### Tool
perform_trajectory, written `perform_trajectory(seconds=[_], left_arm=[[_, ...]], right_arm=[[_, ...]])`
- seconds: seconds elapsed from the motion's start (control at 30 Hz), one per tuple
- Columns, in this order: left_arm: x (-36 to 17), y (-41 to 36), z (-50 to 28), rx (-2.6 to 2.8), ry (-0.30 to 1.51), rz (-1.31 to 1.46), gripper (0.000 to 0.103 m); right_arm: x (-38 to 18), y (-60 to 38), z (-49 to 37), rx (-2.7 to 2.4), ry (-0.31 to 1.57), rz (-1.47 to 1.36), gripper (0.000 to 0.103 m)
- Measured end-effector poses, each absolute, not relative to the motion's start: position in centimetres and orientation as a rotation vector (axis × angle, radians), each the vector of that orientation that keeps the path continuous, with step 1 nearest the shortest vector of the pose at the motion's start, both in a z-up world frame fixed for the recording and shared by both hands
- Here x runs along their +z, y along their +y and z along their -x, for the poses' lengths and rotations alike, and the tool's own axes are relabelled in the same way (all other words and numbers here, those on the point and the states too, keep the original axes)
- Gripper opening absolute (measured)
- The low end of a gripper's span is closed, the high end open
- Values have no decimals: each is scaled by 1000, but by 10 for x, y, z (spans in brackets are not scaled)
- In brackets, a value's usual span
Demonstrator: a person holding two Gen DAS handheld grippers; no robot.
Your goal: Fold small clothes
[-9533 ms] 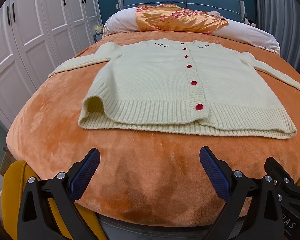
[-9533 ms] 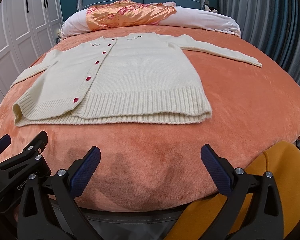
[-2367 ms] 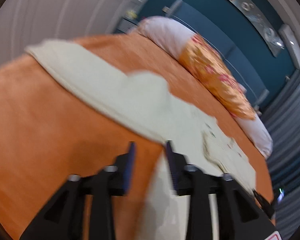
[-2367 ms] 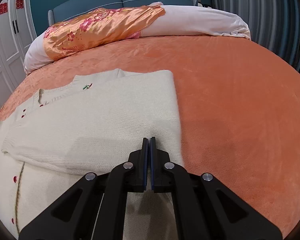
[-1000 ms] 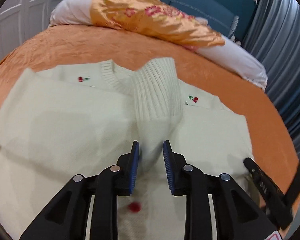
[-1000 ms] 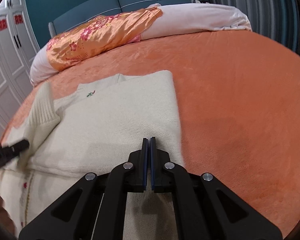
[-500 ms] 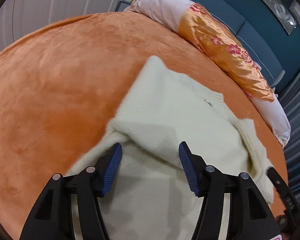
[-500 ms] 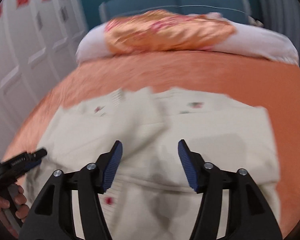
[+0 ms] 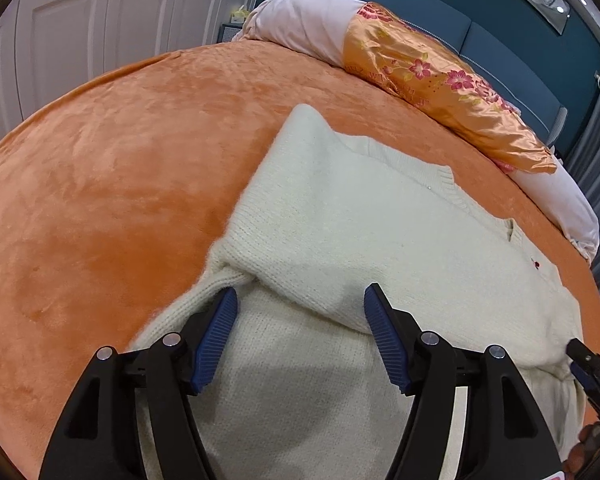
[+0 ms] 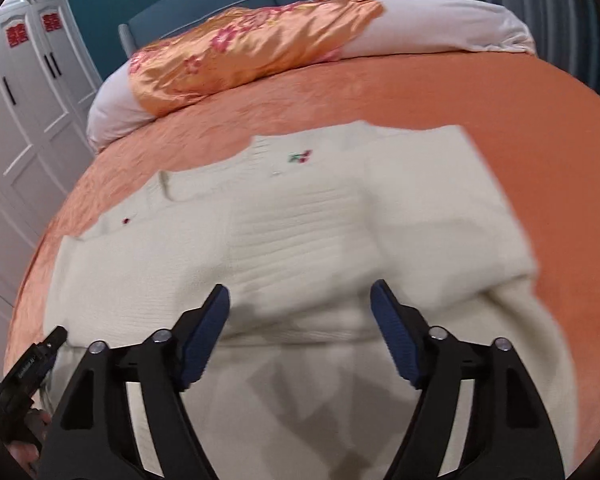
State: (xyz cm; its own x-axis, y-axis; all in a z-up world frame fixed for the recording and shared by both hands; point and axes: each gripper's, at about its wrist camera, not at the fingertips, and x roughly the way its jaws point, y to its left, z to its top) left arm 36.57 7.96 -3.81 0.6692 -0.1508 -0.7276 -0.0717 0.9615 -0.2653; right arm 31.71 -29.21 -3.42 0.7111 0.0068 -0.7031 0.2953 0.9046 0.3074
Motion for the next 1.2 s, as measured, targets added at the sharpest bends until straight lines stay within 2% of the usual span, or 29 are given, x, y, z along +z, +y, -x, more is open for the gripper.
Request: perform_trajectory(seconds=[0.1,0.23,0.27,0.3,0.33,0.37,0.4,0.43,0.5,0.6,0.63,0.67,0.8,0.9,1.03,1.07,1.1,1.2], left_arm=[[-34,81,-371,-48,871,297,65],[-31,99,-378,-68,922,453,64],[-32,104,-381,-70,939,494,62],[-32,107,-384,-68,958,524,60],[-31,110,-388,-59,977,550,51],[-31,112,-391,-55,989,563,33],[-32,114,-396,-52,1008,575,23],[-32,116,-400,-69,1013,593,5],[-23,120,-402,-71,992,613,5],[13,118,-392,-71,844,561,5],[21,116,-387,-64,798,531,5],[21,113,-386,-61,787,513,5],[-23,95,-395,-19,886,385,6],[-38,91,-385,-8,841,343,7],[-42,98,-383,-13,835,382,13],[-43,99,-381,-19,828,389,13],[-44,100,-380,-24,822,397,13],[-44,98,-381,-25,816,397,13]], right_arm=[[-33,-306,-322,-136,772,-468,70],[-36,-332,-327,-145,763,-571,70],[-40,-340,-331,-145,769,-605,63],[-45,-347,-336,-148,792,-636,48],[-48,-350,-341,-147,811,-641,40],[-48,-350,-346,-140,826,-637,18],[-44,-349,-352,-127,838,-627,9],[-38,-347,-356,-103,830,-623,7],[-4,-342,-355,-11,723,-615,5],[57,-337,-325,188,434,-603,5],[62,-339,-319,187,395,-592,5],[57,-343,-318,159,404,-581,5],[-46,-353,-361,-56,795,-517,3],[-36,-347,-344,-34,698,-530,3],[-62,-357,-348,-121,787,-508,0],[-56,-363,-337,-132,758,-561,0],[-49,-366,-333,-163,741,-572,5],[-18,-352,-320,-115,653,-577,6]])
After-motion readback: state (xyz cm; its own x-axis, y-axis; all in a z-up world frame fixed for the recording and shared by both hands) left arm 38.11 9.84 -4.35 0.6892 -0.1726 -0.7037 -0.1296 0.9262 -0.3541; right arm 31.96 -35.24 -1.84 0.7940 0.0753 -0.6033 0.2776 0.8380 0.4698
